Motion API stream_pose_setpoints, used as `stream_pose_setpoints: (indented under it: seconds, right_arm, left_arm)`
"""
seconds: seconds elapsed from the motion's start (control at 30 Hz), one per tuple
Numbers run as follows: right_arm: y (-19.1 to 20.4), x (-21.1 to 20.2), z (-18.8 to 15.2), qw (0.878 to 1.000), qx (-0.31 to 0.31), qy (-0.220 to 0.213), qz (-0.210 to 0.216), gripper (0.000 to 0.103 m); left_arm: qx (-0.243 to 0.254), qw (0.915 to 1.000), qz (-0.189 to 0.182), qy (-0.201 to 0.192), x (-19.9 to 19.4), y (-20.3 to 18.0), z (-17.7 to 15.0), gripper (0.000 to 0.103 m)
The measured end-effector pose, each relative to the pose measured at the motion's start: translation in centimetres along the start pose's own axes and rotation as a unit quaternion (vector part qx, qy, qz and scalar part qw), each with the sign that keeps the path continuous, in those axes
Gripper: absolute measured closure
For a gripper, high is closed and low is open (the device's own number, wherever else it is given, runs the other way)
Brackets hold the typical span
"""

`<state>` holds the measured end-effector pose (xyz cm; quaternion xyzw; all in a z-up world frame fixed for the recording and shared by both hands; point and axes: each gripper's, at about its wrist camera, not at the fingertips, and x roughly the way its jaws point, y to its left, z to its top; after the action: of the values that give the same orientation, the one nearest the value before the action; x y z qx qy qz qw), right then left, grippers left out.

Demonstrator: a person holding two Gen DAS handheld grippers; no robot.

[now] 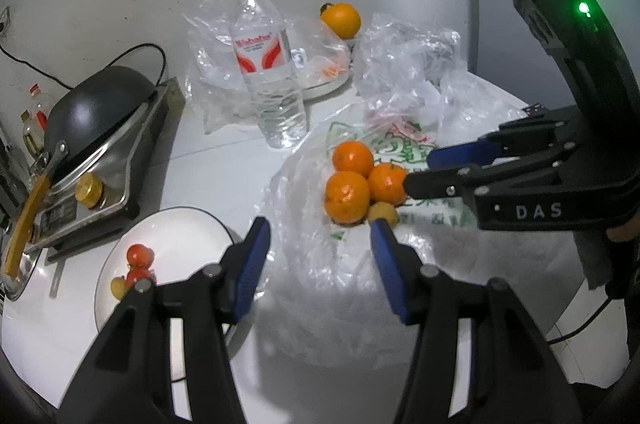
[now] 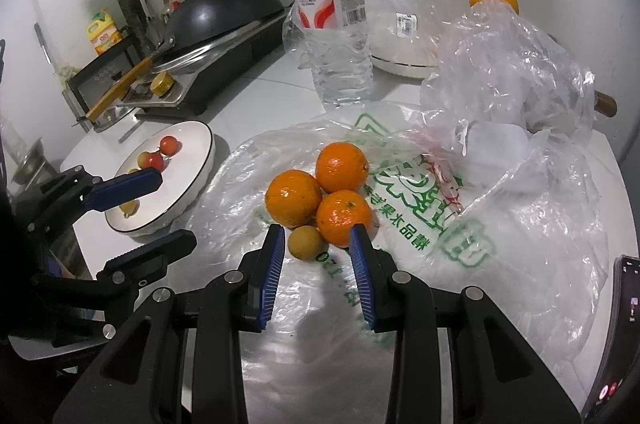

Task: Organize fruits
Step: 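Close the right gripper on an orange while the left gripper grasps another orange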

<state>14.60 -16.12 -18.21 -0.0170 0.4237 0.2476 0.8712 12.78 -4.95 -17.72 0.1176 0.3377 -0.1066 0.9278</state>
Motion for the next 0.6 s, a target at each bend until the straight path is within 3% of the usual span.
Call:
stream_pose_setpoints:
  seconds: [0.6]
  right_arm:
    - [-1.9, 3.4, 1.1, 1.000, 0.008, 0.020, 0.005, 0.067]
  left_arm:
    - [0.004, 0.9999, -0.010, 0.012, 3.0, 0.0, 0.9, 0.049]
